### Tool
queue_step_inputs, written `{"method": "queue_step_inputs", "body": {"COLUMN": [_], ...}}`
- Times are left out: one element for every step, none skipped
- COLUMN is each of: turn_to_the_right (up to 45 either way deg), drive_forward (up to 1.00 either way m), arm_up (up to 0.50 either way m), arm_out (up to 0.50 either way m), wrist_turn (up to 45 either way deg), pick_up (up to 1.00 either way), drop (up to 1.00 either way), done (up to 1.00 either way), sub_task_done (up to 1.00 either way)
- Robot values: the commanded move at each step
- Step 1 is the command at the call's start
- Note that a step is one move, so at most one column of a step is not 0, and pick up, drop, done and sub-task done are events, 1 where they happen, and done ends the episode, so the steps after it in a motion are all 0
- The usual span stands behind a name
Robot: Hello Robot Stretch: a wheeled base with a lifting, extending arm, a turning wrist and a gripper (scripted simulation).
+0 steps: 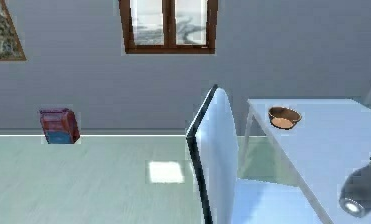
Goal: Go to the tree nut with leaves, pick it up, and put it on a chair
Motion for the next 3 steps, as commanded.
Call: {"method": "queue_step_inputs", "body": {"turn_to_the_right": [0.0, -27.0, -6.0], "drive_forward": [0.25, 0.00, 0.00], "arm_up": [0.00, 0.00, 0.00], "arm_out": [0.00, 0.00, 0.00], "wrist_turn": [0.0, 0.0, 0.0], "pick_up": [0.00, 0.00, 0.00], "drop": [0.00, 0.00, 0.00], "done": [0.00, 0.00, 0.00], "sub_task_done": [0.00, 0.00, 0.00]}}
